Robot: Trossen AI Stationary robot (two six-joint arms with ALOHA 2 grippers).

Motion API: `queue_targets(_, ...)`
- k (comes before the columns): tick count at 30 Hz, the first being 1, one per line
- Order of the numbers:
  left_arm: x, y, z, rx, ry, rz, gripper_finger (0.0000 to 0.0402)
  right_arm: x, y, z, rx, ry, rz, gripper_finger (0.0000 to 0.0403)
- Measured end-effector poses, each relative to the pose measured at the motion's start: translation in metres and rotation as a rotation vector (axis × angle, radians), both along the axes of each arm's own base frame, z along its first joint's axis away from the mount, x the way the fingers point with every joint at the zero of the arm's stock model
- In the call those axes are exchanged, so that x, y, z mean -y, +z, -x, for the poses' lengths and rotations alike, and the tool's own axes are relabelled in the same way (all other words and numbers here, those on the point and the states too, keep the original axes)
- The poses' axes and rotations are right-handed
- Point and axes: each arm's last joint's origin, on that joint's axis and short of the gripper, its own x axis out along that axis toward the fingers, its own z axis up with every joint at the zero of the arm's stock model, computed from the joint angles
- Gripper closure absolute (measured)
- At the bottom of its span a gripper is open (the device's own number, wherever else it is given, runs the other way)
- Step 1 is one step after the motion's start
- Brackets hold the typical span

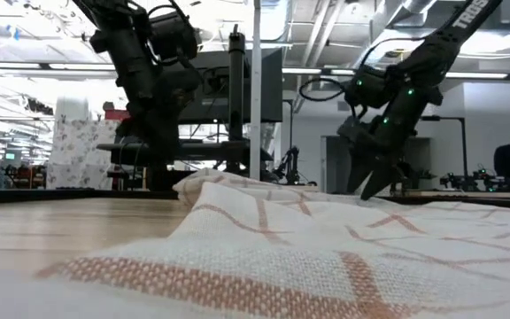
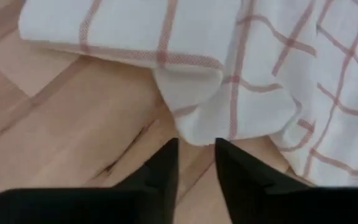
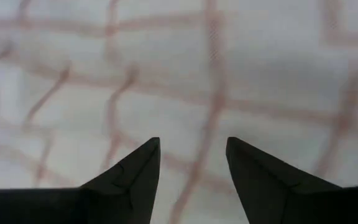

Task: Roll towel
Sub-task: Roll the white towel

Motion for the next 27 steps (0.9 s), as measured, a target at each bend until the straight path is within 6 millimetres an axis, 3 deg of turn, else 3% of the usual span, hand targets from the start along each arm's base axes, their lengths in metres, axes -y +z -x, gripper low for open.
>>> queue_targets(7,-0.026,-0.001,0.001,0.011,-0.049,-0.142,0.0221,-0.057,0.004,-0.029,0.093,0.096,-0.070,0.0223)
queue_targets(10,-0.030,-0.001,-0.002,0.016,-0.189,-0.212,0.0220,-0.078,0.001,-0.035,0.093,0.081,-0.074,0.0223)
queue_targets(13,-0.028,-0.006,0.002,-0.107,-0.394,-0.339,0.0224,-0.093,-0.001,-0.038,0.080,0.076,-0.078,0.0223)
queue_targets(18,-0.025,-0.019,0.006,-0.210,-0.600,-0.524,0.0227,-0.107,-0.001,-0.038,0.072,0.064,-0.089,0.0223)
queue_targets(27,-0.016,-0.036,0.002,-0.195,-0.781,-0.774,0.0227,-0.111,-0.001,-0.038,0.076,-0.029,-0.052,0.0223)
